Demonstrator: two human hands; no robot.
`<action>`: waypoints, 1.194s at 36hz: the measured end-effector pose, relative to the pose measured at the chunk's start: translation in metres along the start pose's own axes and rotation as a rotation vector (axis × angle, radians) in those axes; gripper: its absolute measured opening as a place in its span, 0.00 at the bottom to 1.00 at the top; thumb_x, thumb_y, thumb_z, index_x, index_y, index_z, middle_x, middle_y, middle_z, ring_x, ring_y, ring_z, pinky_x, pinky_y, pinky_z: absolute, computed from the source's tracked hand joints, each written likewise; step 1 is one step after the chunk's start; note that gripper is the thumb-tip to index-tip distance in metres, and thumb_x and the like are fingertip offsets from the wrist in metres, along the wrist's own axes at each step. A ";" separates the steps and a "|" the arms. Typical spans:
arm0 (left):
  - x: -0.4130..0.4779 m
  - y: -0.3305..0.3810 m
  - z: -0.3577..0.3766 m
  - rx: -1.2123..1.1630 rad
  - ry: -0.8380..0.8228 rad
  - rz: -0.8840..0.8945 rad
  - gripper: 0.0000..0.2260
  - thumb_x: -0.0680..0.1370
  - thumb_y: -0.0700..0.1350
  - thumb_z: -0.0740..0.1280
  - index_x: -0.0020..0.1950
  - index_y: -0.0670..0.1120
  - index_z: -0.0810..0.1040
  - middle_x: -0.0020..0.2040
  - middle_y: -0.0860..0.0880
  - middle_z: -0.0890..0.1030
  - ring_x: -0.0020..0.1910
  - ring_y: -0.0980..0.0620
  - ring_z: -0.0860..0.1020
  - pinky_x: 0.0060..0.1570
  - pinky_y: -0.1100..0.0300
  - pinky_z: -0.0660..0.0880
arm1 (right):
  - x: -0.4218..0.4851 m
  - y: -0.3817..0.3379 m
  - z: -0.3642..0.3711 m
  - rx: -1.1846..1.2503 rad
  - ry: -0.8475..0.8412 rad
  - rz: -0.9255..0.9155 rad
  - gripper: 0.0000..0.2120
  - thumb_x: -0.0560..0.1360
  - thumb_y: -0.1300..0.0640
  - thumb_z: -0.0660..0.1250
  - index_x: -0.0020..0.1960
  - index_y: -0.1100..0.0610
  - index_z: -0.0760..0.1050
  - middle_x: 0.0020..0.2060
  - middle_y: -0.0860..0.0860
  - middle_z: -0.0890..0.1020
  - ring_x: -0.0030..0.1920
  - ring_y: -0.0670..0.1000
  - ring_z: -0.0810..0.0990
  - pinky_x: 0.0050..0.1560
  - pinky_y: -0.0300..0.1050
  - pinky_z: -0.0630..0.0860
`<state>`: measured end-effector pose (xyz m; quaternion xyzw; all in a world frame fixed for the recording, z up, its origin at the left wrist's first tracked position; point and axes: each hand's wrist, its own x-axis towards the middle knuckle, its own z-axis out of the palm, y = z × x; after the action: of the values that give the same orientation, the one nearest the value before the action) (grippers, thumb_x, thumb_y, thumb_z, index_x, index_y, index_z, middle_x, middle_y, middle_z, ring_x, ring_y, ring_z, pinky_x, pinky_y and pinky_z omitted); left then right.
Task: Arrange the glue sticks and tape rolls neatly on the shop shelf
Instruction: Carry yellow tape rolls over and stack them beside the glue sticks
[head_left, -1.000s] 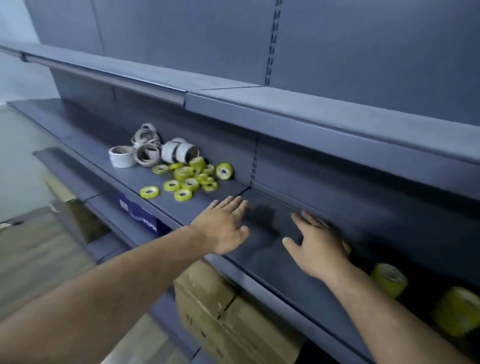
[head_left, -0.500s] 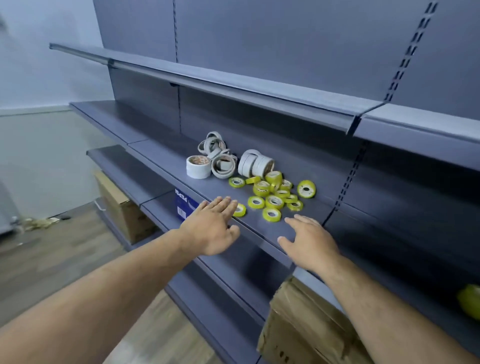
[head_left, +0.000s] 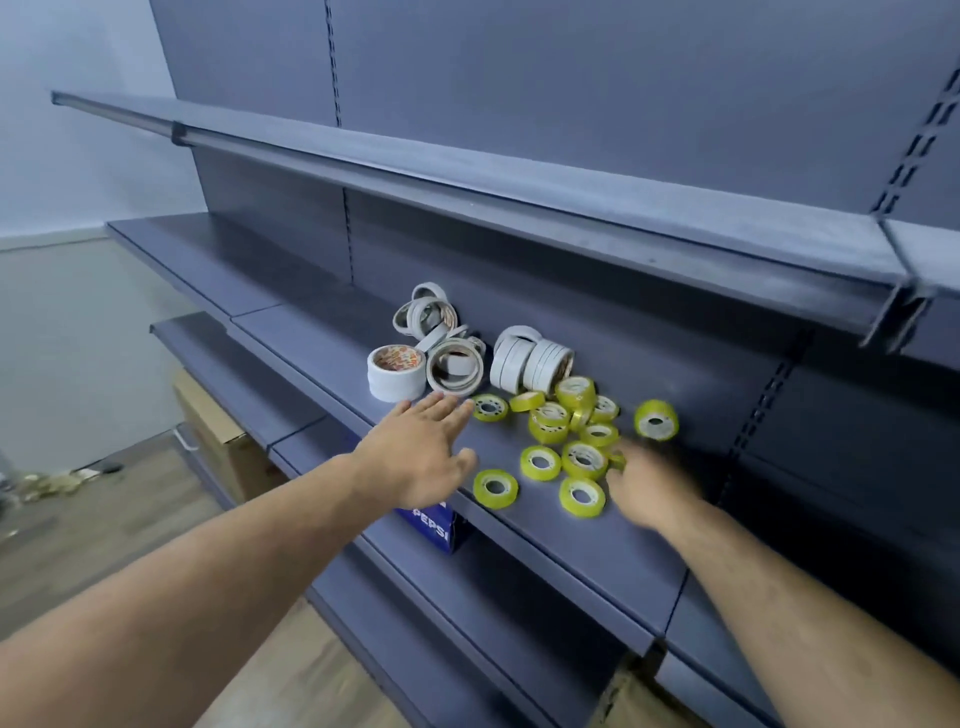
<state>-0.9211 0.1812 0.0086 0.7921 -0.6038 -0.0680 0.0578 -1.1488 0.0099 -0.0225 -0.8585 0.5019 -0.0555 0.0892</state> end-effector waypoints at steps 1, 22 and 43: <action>0.008 0.000 0.001 -0.015 0.003 0.013 0.30 0.82 0.58 0.52 0.82 0.51 0.47 0.82 0.51 0.47 0.80 0.54 0.43 0.78 0.52 0.40 | 0.004 0.001 0.000 -0.015 0.016 0.000 0.08 0.71 0.52 0.60 0.48 0.51 0.75 0.45 0.53 0.83 0.43 0.58 0.80 0.45 0.46 0.79; 0.138 0.045 0.037 -0.045 -0.176 0.407 0.15 0.70 0.56 0.73 0.52 0.50 0.82 0.49 0.49 0.82 0.50 0.47 0.80 0.45 0.57 0.77 | 0.005 -0.021 -0.011 -0.007 0.056 0.267 0.12 0.78 0.52 0.63 0.60 0.48 0.78 0.61 0.51 0.79 0.60 0.57 0.78 0.56 0.46 0.76; 0.153 -0.006 0.032 -0.402 -0.118 0.282 0.14 0.73 0.49 0.72 0.57 0.47 0.79 0.43 0.52 0.80 0.42 0.54 0.79 0.35 0.70 0.71 | 0.046 -0.059 0.006 -0.105 -0.087 0.334 0.29 0.68 0.30 0.70 0.56 0.51 0.74 0.56 0.50 0.77 0.51 0.53 0.75 0.43 0.47 0.70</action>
<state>-0.8810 0.0346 -0.0295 0.6671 -0.6851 -0.2241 0.1880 -1.0752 -0.0016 -0.0154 -0.7682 0.6355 0.0236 0.0738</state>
